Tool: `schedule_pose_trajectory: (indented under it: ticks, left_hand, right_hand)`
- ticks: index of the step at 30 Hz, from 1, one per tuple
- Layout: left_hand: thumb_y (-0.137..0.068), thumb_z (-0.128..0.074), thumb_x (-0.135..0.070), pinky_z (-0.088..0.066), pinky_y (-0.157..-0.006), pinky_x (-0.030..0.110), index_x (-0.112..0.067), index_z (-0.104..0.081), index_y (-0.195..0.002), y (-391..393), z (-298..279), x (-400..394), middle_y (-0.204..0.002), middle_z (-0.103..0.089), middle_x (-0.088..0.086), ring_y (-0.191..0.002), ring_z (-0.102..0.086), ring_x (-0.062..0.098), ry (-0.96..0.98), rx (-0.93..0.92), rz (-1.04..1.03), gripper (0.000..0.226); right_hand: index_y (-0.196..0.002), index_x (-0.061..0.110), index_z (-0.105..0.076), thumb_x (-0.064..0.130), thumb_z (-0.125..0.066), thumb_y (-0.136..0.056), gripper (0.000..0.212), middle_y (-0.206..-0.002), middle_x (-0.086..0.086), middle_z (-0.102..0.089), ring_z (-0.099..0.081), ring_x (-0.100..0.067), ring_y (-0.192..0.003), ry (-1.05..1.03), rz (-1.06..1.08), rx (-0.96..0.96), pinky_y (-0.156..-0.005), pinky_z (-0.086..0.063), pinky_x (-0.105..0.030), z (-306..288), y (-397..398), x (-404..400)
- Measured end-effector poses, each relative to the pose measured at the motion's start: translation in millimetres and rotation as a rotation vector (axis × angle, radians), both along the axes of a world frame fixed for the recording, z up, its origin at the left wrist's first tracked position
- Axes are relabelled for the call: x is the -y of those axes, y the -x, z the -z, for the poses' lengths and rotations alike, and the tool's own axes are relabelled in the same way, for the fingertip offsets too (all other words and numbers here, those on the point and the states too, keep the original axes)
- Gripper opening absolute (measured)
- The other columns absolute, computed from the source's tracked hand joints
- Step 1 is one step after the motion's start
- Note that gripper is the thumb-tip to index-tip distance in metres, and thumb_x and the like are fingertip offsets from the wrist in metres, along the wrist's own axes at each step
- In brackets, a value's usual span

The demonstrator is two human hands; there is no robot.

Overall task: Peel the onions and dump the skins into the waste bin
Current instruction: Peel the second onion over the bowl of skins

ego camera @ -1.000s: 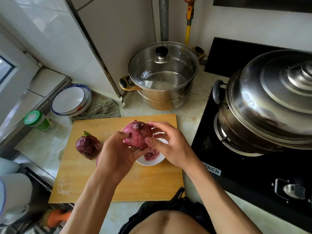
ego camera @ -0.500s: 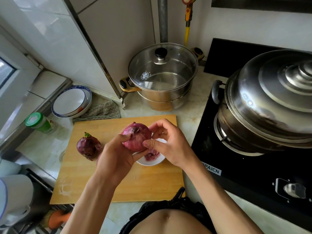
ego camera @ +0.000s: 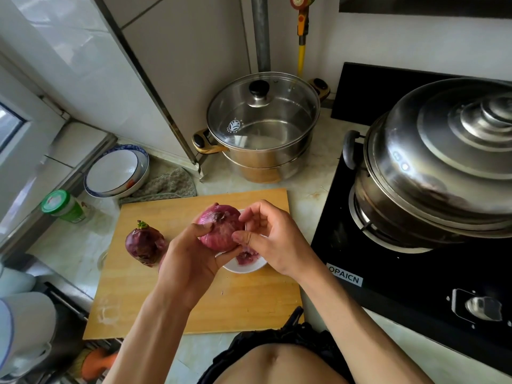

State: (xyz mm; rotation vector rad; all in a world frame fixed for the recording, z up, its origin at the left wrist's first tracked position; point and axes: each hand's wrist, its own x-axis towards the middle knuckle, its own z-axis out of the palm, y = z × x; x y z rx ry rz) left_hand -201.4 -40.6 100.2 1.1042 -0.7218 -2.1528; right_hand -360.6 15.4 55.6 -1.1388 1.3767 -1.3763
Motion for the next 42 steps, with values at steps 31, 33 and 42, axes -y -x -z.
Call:
schedule_pose_trajectory:
  ticks: [31,33,42]
  left_hand:
    - [-0.084,-0.052,-0.021,-0.065,-0.068,0.032,0.001,-0.06,-0.124,-1.1,3.2,-5.9,-0.113,-0.071,0.021,-0.095,-0.074,0.029,-0.137,-0.151,-0.025,0.047]
    - [-0.081,-0.06,-0.023,-0.065,-0.068,0.032,0.002,-0.06,-0.125,-1.1,2.1,-5.2,-0.113,-0.071,0.021,-0.095,-0.074,0.029,-0.139,-0.158,-0.02,0.051]
    - [-0.075,-0.069,-0.024,-0.065,-0.067,0.033,0.002,-0.061,-0.125,-3.9,5.6,-6.9,-0.114,-0.071,0.022,-0.094,-0.075,0.03,-0.172,-0.206,-0.016,0.057]
  right_hand:
    - [-0.093,0.004,-0.07,0.005,-0.067,-0.092,0.004,-0.091,0.003,-0.064,-0.06,-0.002,-0.084,0.278,0.221,-0.45,-0.077,-0.046,-0.011,3.7,2.1,0.3]
    - [-0.094,0.003,-0.067,0.005,-0.063,-0.094,0.004,-0.091,0.002,-0.061,-0.058,-0.004,-0.083,0.28,0.223,-0.477,-0.077,-0.045,-0.011,2.9,1.9,0.9]
    - [-0.095,0.004,-0.059,0.014,-0.051,-0.098,0.013,-0.092,0.007,-0.054,-0.053,-0.005,-0.082,0.293,0.189,-0.504,-0.076,-0.044,-0.014,-2.4,-1.7,0.0]
